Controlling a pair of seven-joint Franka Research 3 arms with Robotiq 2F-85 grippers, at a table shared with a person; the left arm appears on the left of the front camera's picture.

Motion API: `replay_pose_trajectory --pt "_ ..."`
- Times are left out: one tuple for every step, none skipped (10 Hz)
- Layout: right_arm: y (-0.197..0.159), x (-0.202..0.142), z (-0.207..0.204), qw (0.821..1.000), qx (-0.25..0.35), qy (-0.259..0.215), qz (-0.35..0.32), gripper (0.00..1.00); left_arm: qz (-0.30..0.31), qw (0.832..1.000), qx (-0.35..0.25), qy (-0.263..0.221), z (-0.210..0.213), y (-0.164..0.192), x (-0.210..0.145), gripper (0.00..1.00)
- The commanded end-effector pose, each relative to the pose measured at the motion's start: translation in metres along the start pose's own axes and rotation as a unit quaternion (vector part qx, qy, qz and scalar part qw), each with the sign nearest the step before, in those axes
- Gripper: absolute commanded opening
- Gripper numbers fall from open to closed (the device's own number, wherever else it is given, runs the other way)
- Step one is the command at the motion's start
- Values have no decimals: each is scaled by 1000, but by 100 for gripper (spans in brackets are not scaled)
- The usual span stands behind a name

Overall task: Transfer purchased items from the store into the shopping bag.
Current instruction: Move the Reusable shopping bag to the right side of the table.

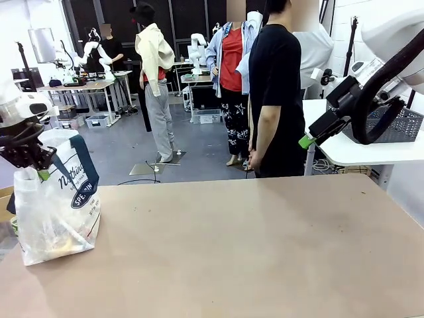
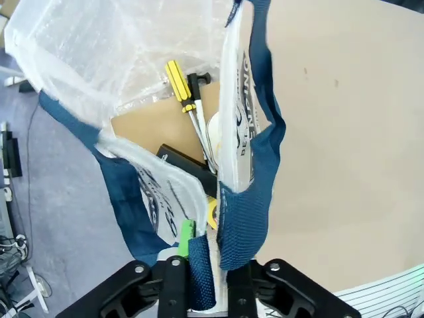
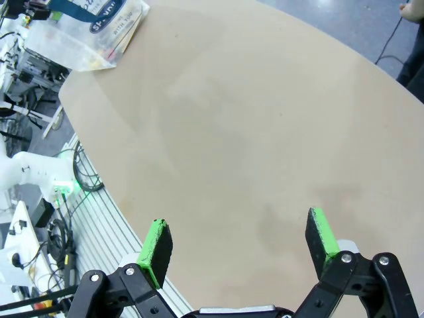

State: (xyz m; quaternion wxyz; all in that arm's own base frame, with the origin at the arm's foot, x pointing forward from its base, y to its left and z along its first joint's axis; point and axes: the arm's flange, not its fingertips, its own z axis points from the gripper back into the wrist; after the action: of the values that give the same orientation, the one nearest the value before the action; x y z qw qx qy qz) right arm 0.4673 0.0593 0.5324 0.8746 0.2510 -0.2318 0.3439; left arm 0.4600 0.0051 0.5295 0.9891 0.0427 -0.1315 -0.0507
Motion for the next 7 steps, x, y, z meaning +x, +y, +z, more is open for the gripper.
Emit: replay_pose_trajectory --pt "0 2 -1 1000 3 -4 -1 100 8 1000 -15 -4 16 -2 6 79" --pt "0 2 -1 1000 3 -4 -1 100 9 1000 -27 -2 23 -5 8 99" --pt "0 2 -1 1000 3 -4 -1 100 4 999 -43 -3 29 -7 9 100" --pt "0 2 -1 1000 3 -4 -1 100 -2 998 -55 -4 35 -9 11 100" --pt "0 2 -1 1000 3 -4 -1 100 -18 998 -66 -4 43 -13 11 100" --pt "0 2 -1 1000 3 -4 -1 100 -47 995 -86 1 50 -18 11 100" --pt "0 2 -1 1000 3 -4 -1 100 -71 993 -99 -2 56 -21 13 100"
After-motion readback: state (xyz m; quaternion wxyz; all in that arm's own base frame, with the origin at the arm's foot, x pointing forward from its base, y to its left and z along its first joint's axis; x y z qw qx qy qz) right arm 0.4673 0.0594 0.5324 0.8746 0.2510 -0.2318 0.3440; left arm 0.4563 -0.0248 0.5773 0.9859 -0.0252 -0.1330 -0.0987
